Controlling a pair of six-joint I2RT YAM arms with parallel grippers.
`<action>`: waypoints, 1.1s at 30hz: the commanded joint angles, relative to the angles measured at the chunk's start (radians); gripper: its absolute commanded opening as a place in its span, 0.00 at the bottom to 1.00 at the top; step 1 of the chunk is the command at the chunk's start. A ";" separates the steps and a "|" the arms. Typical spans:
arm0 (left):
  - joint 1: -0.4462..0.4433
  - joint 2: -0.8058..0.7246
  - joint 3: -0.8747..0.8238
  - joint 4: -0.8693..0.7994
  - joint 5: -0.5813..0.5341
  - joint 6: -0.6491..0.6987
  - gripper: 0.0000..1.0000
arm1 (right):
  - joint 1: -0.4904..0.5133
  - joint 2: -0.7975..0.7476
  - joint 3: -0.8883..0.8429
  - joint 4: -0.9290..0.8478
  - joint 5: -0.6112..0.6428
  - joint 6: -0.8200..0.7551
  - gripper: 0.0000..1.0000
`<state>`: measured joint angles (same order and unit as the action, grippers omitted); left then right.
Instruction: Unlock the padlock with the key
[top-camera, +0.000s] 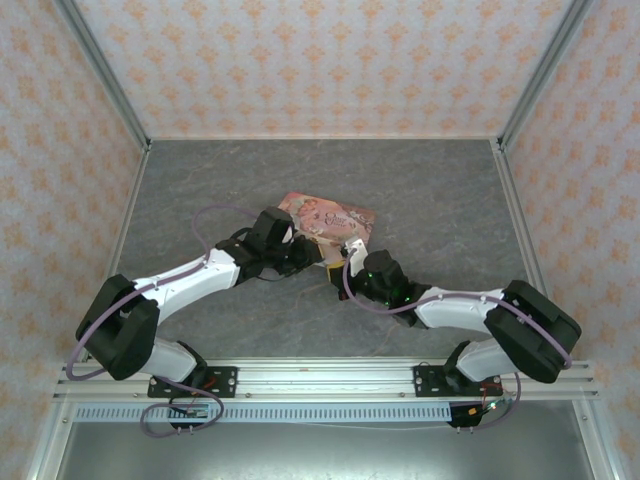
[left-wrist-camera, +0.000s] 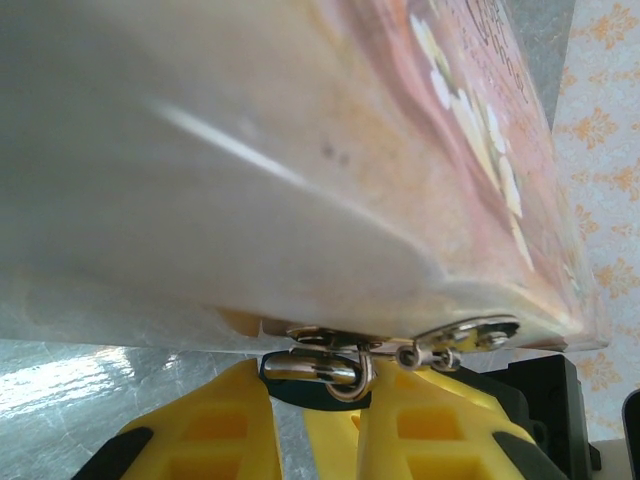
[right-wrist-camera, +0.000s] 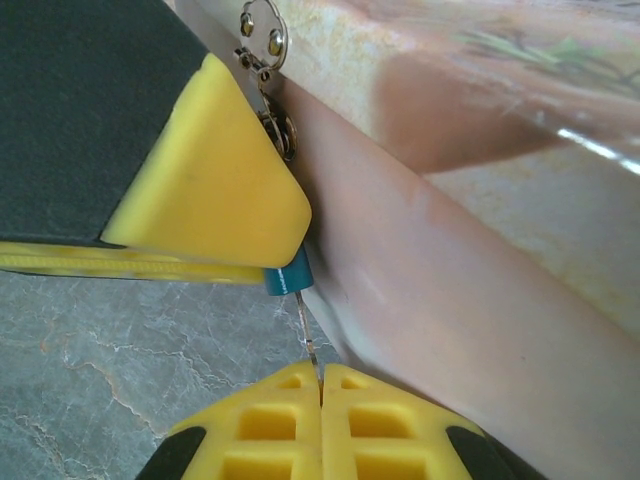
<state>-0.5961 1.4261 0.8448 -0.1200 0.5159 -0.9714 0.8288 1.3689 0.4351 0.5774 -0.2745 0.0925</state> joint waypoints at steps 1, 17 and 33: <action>-0.013 0.007 0.040 0.035 0.023 -0.001 0.18 | 0.003 -0.030 -0.013 0.055 0.025 0.009 0.00; -0.013 0.018 0.048 0.029 0.022 -0.003 0.18 | 0.003 -0.030 -0.022 0.076 0.012 0.014 0.00; -0.019 0.025 0.053 0.036 0.036 -0.010 0.18 | 0.003 0.000 -0.016 0.112 0.009 0.022 0.00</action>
<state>-0.5968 1.4467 0.8524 -0.1162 0.5198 -0.9718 0.8288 1.3621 0.4118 0.6220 -0.2619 0.1040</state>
